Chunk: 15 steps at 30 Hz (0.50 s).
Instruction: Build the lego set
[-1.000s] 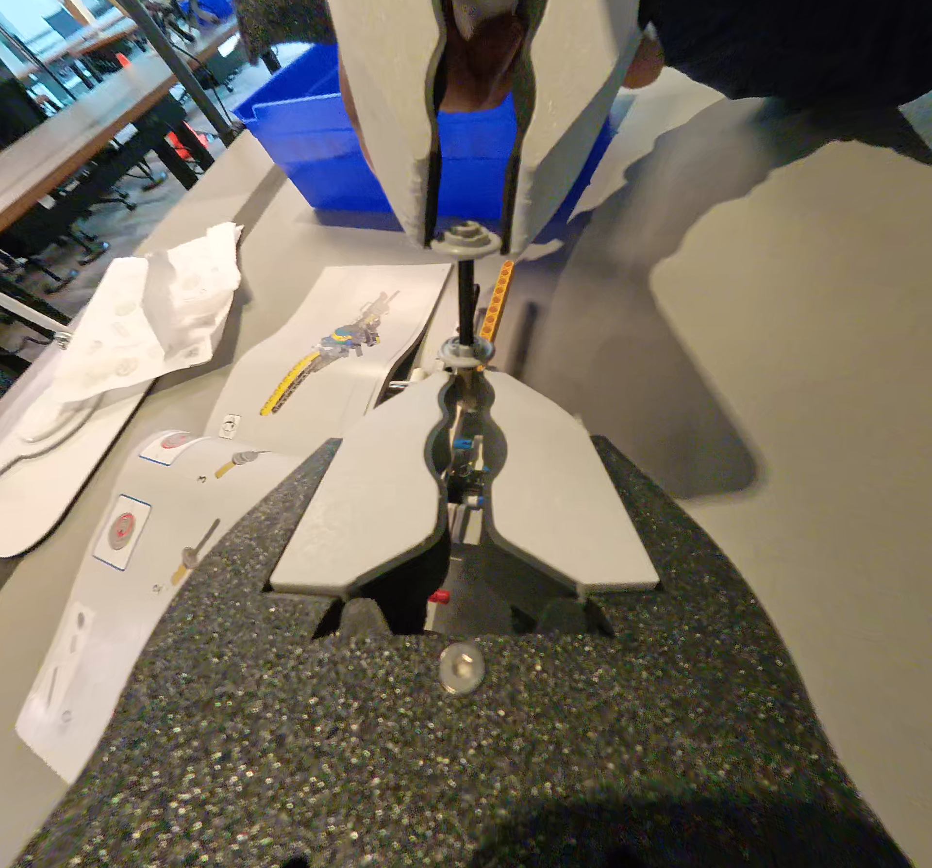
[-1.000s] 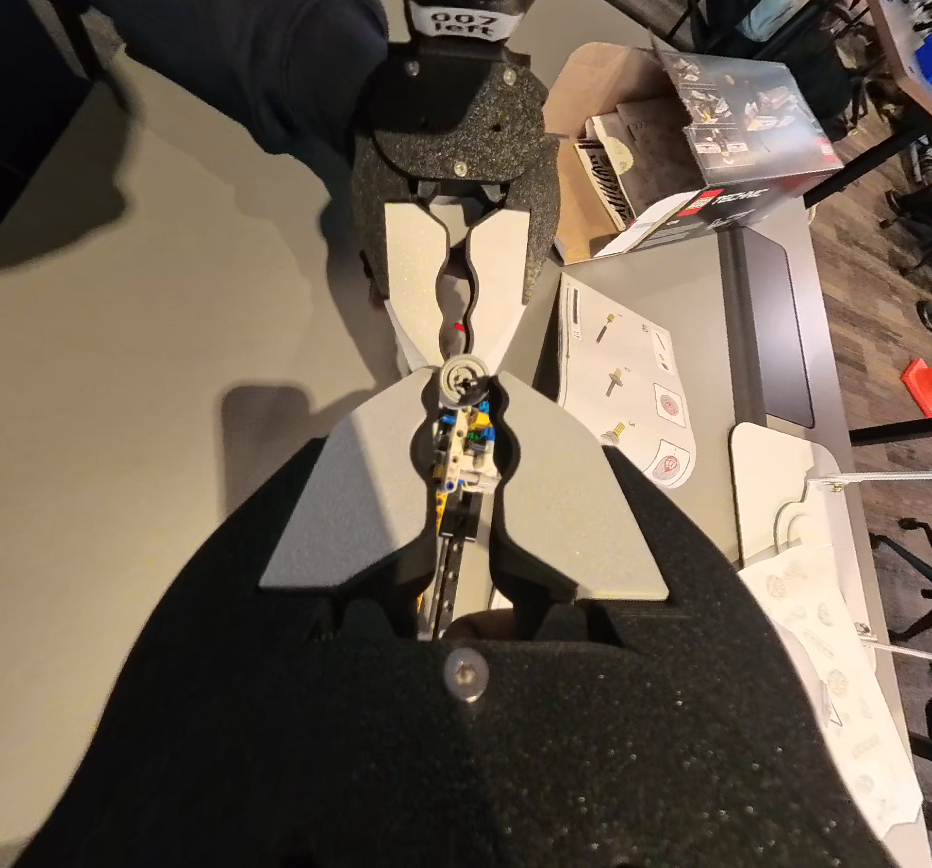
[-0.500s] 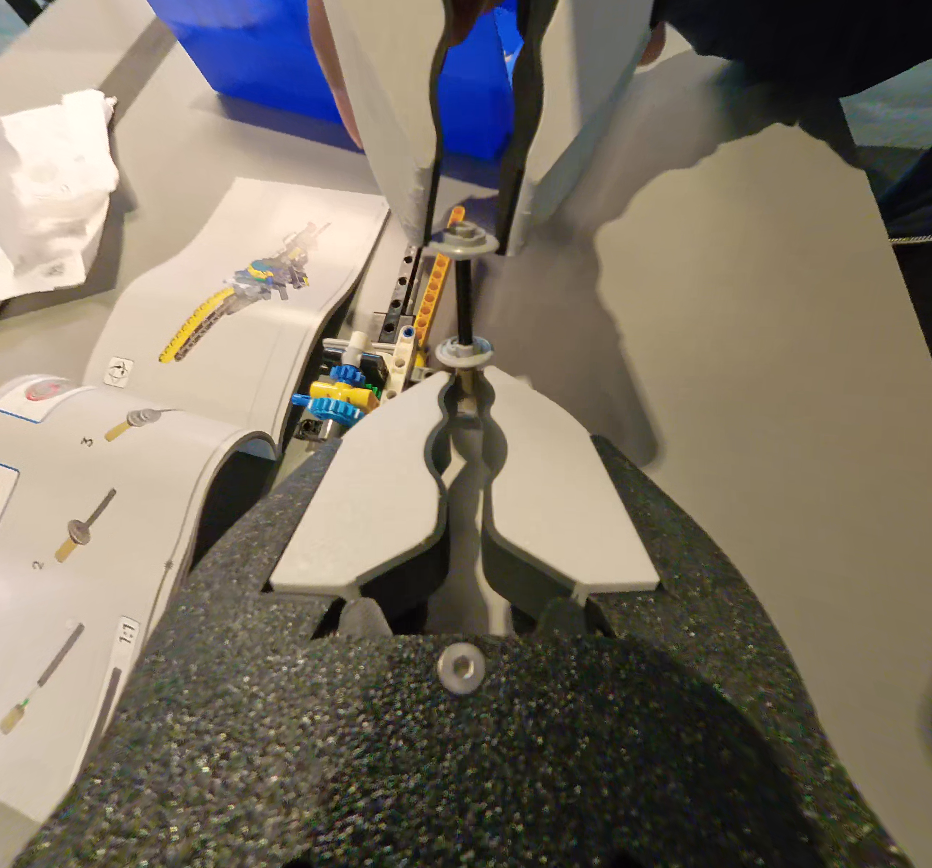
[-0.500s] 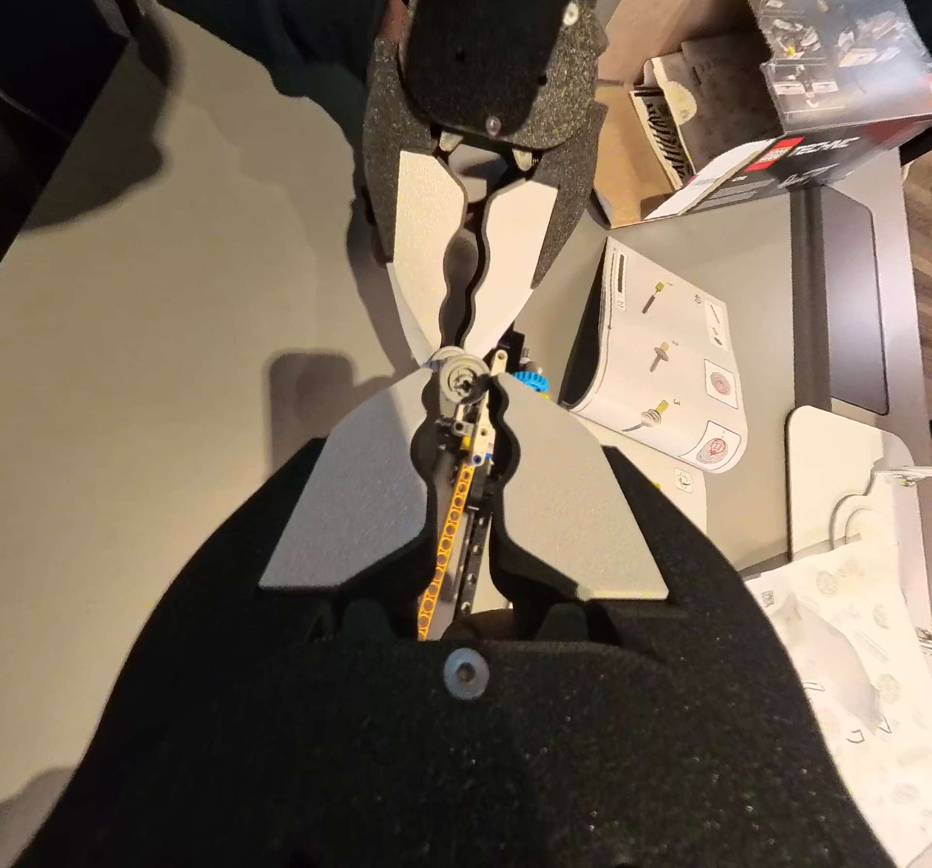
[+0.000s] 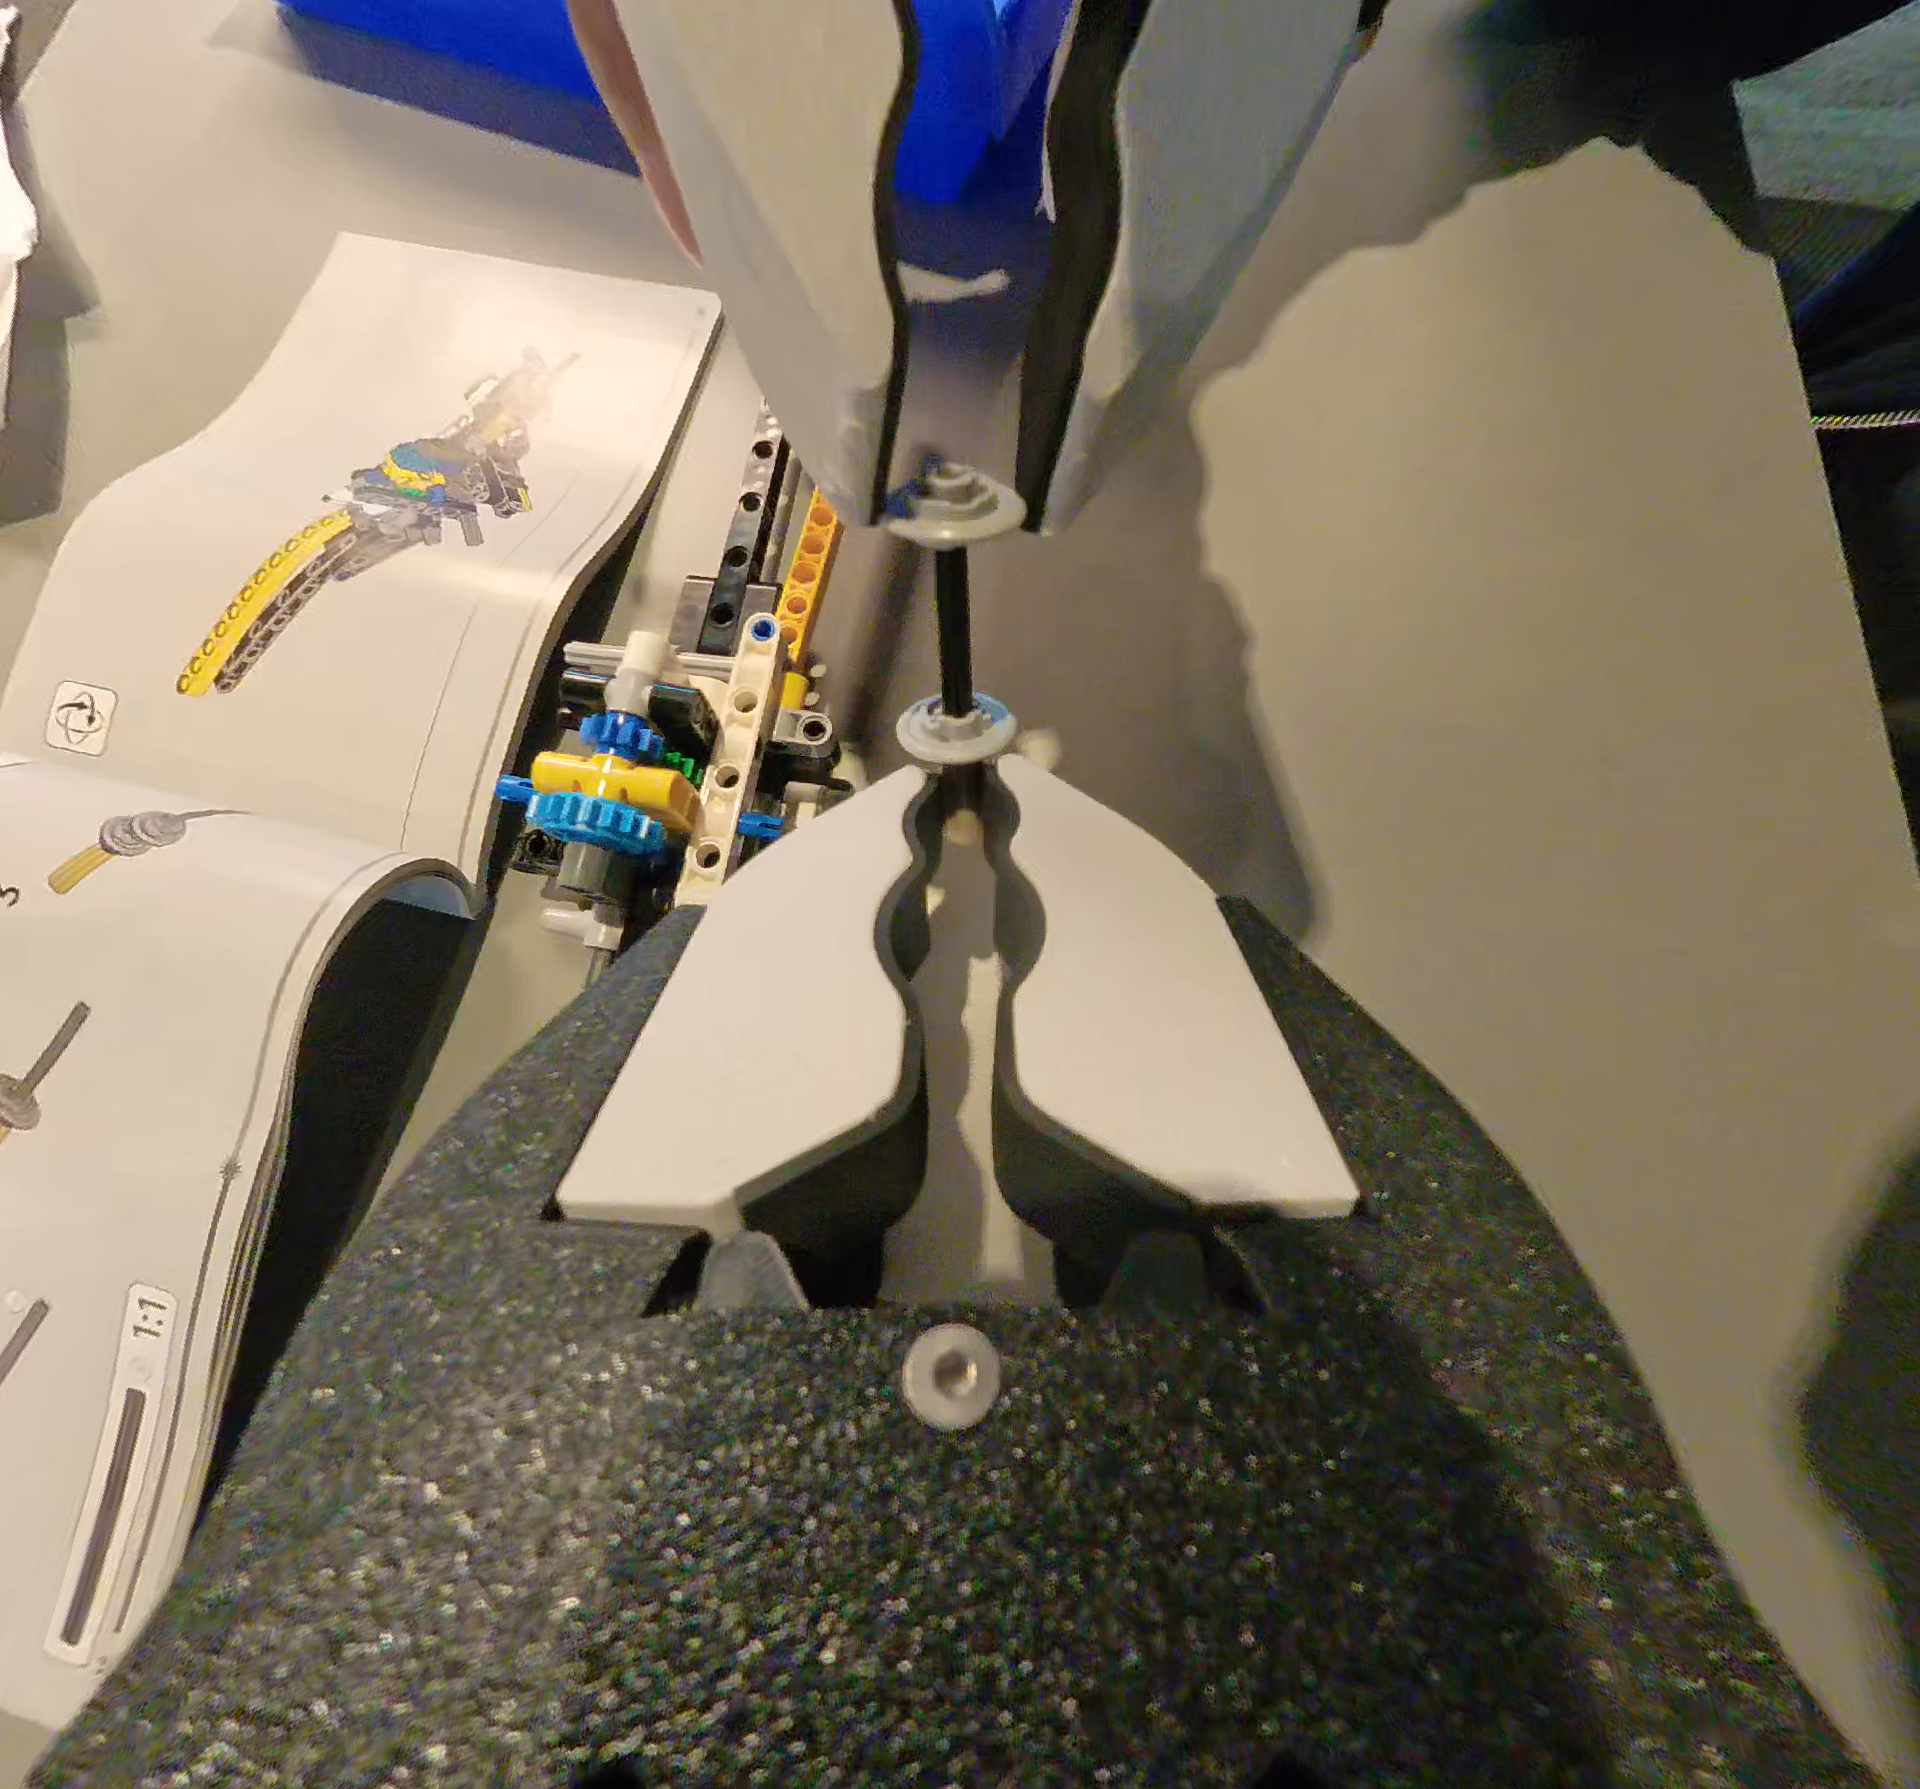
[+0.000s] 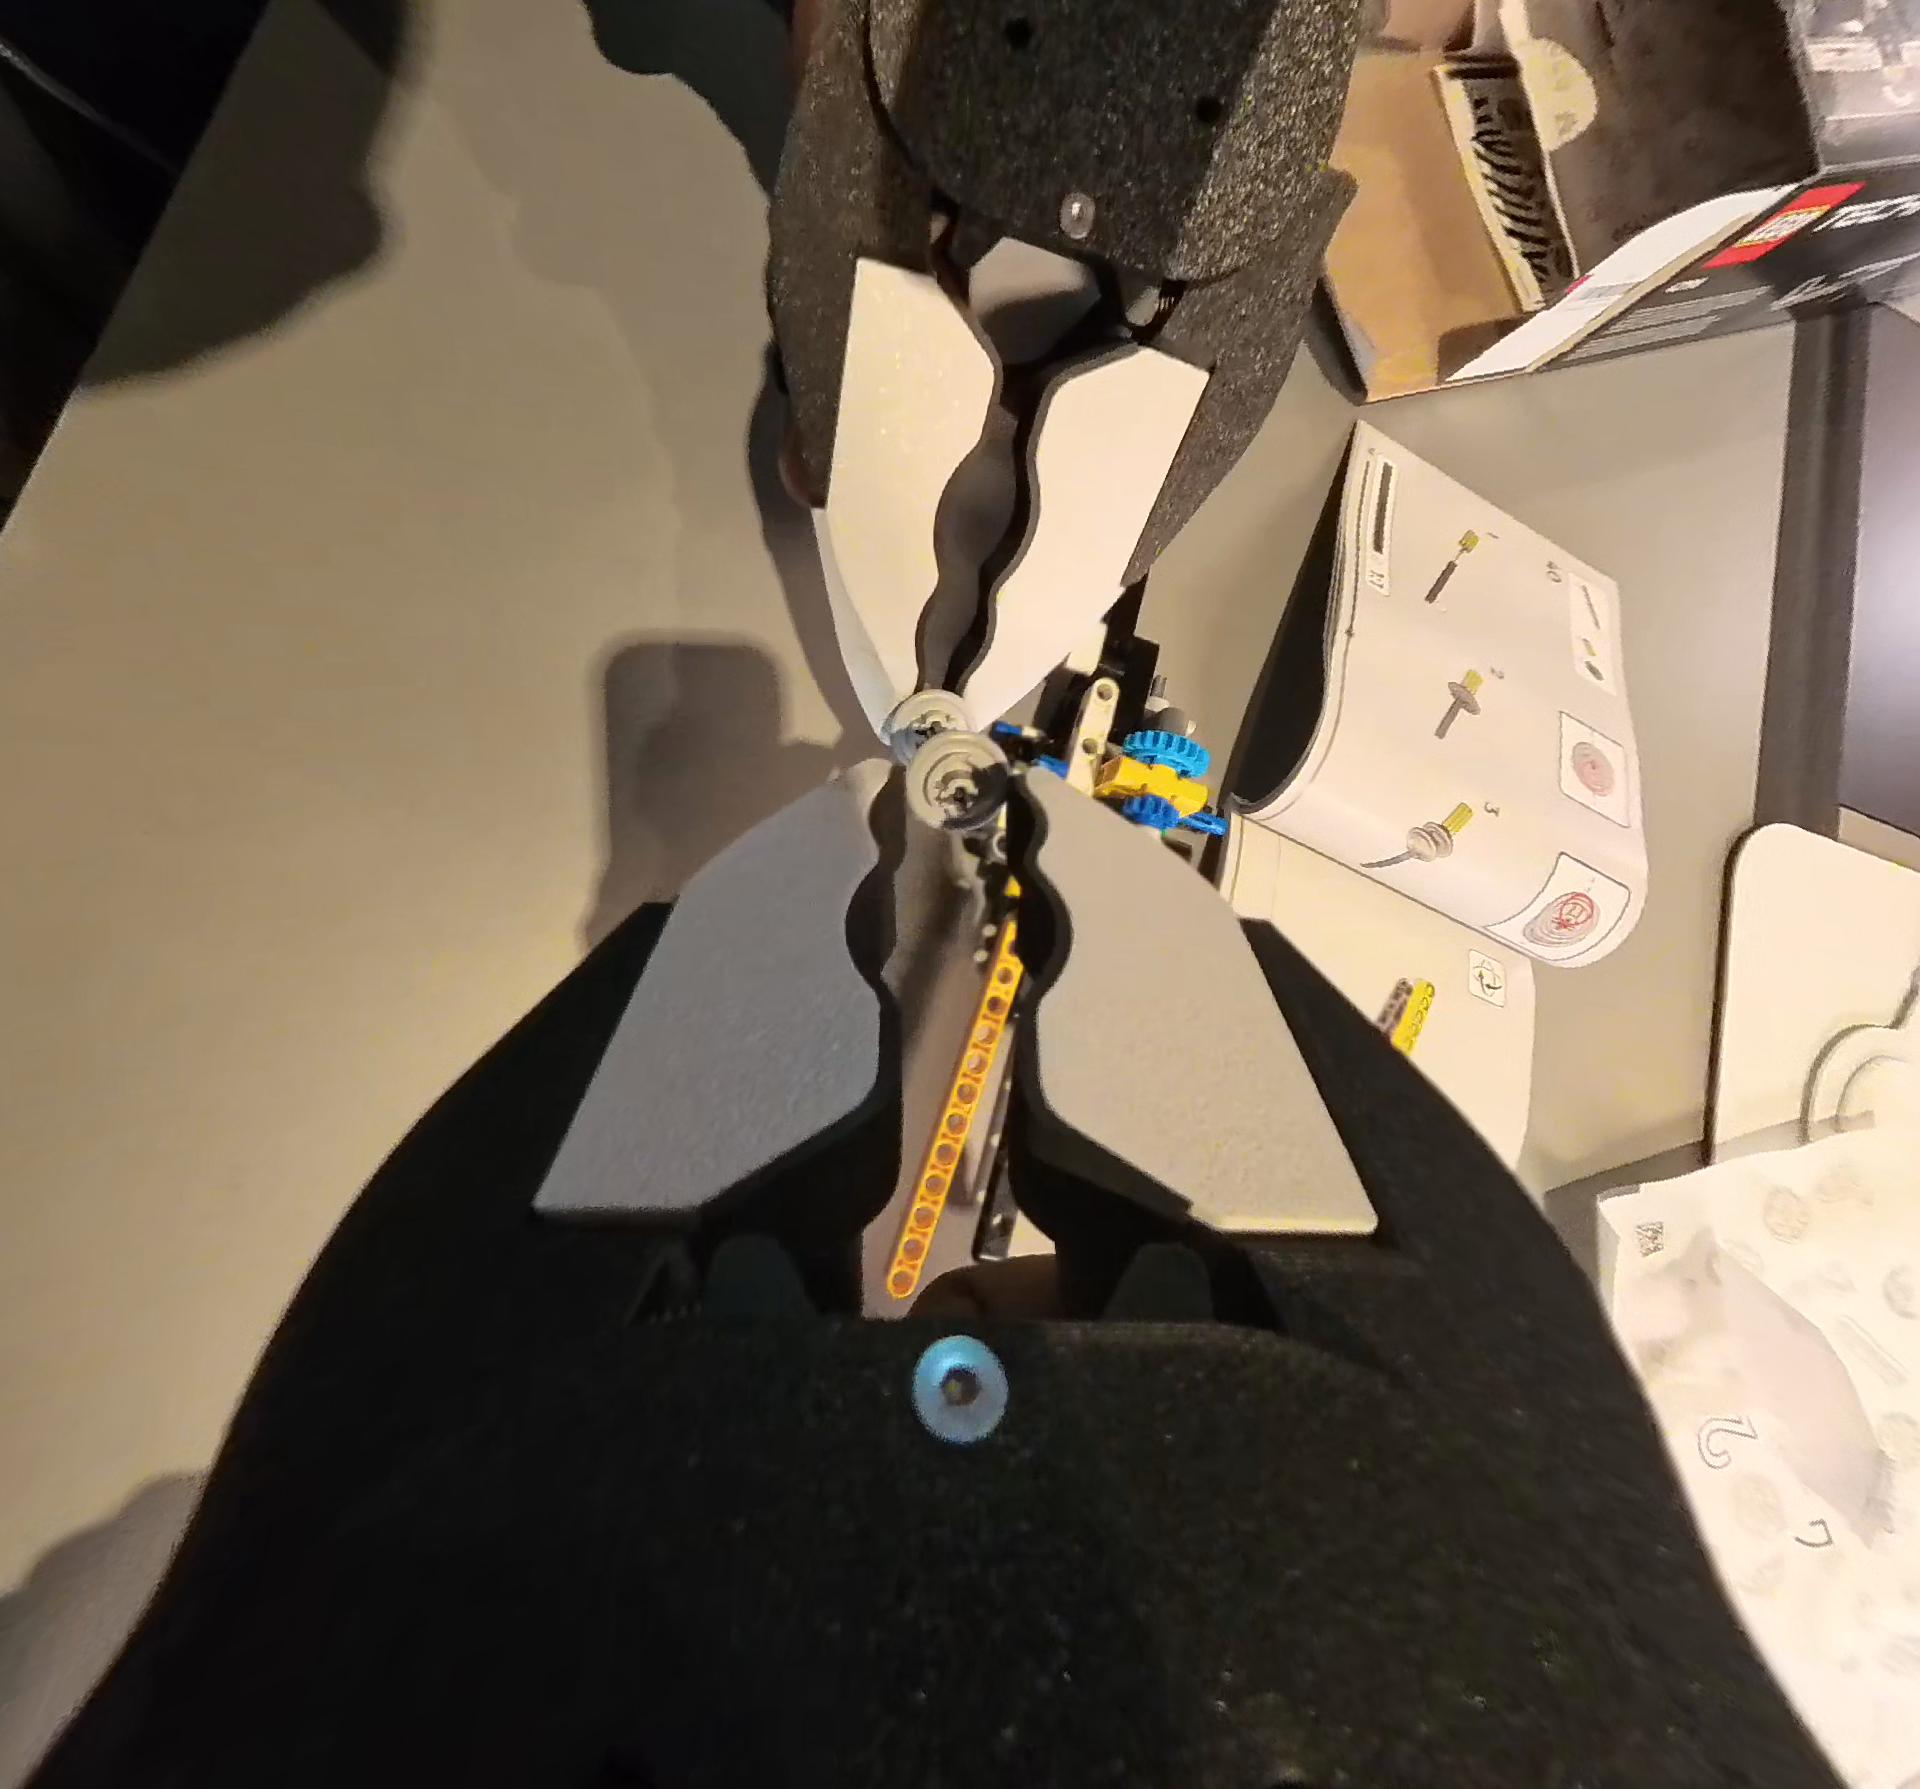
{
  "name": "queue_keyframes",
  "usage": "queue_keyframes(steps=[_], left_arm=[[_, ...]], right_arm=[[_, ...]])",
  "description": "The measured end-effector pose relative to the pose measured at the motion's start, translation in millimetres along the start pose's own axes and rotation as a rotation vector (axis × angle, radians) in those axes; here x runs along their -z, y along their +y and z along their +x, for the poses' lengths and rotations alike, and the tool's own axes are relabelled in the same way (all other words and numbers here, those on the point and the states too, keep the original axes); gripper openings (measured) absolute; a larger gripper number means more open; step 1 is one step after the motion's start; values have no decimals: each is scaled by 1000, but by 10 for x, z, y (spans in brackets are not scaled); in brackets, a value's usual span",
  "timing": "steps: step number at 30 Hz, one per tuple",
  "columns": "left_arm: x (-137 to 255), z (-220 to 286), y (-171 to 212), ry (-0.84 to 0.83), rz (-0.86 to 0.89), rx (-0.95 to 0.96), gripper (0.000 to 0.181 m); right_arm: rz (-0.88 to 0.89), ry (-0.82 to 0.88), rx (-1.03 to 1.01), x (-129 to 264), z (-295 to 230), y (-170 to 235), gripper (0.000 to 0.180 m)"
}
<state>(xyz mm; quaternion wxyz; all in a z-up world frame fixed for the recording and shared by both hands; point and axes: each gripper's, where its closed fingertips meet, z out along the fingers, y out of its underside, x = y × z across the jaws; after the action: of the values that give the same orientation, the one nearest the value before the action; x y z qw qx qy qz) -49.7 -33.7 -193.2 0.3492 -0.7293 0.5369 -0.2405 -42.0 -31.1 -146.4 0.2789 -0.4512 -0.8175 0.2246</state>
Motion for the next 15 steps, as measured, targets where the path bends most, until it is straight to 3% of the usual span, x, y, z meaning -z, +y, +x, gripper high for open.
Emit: queue_keyframes(steps=[15], left_arm=[[-31, 57, 55, 22, -44, -17, 7]], right_arm=[[-28, -47, -4, -40, -78, 50, 18]])
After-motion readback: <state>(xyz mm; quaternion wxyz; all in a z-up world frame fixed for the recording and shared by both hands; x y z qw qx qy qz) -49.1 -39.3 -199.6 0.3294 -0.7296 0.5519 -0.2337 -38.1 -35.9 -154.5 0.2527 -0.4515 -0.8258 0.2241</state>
